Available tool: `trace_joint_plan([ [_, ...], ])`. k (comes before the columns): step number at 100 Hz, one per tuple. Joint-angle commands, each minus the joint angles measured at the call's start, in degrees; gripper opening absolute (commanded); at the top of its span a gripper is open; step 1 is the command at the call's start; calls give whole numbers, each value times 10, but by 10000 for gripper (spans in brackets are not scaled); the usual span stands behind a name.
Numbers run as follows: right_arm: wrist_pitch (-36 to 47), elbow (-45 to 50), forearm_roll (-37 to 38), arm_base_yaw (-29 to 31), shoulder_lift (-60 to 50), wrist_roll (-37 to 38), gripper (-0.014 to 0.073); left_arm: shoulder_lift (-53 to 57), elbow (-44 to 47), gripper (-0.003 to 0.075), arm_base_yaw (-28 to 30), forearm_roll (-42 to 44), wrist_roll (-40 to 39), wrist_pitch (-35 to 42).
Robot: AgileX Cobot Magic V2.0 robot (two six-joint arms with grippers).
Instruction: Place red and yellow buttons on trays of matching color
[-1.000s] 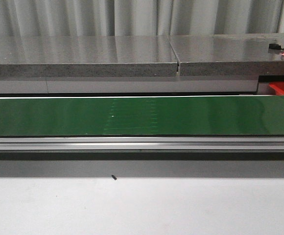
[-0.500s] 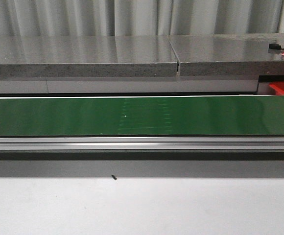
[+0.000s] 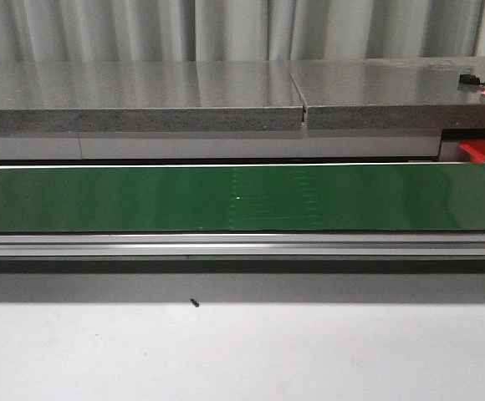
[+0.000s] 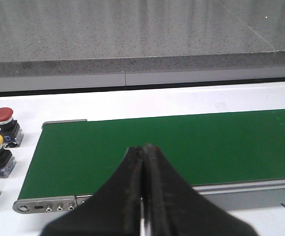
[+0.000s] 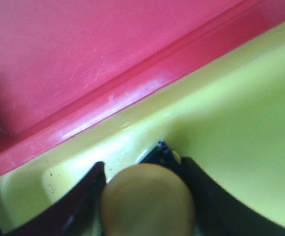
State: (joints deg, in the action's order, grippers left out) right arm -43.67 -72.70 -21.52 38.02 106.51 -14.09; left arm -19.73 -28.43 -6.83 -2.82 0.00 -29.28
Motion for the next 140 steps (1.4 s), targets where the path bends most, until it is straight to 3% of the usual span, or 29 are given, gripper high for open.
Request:
trace_joint_plan([
  [1, 8, -12, -13, 0, -27, -5, 444, -5, -16, -20, -5, -6, -5, 45],
  [16, 8, -12, -13, 0, -29, -5, 514, -5, -16, -20, -5, -6, -5, 45],
  [68, 38, -20, -54, -23, -145, -26, 510, -5, -16, -20, -5, -6, -5, 45],
  [115, 75, -5, -47, -268, -321, -93, 510, -5, -16, -20, -5, -6, -5, 45],
  [140, 84, 82, -21, -342, -421, -100, 510, -5, -16, -20, -5, -6, -5, 45],
])
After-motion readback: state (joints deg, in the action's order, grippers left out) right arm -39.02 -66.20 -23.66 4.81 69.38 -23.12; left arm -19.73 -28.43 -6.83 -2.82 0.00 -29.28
